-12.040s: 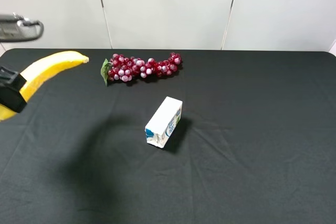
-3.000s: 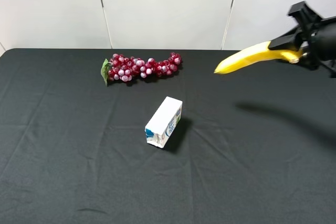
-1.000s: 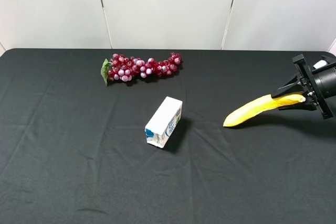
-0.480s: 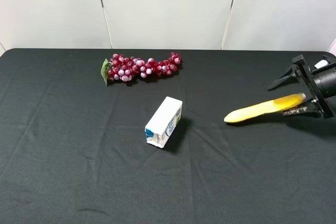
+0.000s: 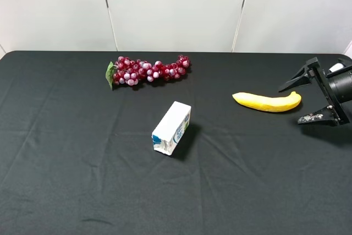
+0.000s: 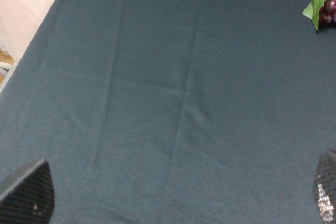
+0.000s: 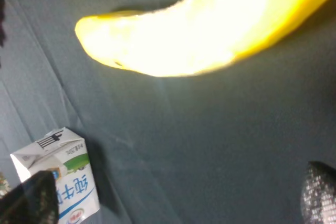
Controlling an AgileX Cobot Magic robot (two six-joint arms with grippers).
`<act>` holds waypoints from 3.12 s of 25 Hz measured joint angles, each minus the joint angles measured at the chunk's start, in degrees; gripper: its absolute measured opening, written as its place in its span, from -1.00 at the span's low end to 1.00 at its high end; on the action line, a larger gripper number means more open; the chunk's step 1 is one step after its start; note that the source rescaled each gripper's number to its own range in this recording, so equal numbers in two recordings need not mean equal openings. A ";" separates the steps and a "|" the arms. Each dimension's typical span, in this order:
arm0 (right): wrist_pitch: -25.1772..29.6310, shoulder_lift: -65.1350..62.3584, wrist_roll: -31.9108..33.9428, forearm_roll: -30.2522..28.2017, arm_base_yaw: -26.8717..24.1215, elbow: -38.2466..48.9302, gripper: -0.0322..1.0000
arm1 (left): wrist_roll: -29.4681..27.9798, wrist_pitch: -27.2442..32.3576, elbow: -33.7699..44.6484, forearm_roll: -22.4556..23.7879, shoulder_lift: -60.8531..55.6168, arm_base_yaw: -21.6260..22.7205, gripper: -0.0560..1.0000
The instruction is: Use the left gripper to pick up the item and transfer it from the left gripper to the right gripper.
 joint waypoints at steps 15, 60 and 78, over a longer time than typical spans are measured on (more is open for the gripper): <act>2.88 -14.19 1.18 -2.30 0.00 -2.16 1.00 | 0.00 0.00 0.00 0.00 0.00 0.00 1.00; -0.68 -105.74 25.43 -46.24 17.97 22.12 1.00 | 0.00 0.00 0.00 0.00 0.00 -2.92 1.00; -2.41 -110.06 30.90 -49.19 17.97 29.30 1.00 | 0.00 0.00 0.00 0.05 0.00 -2.92 1.00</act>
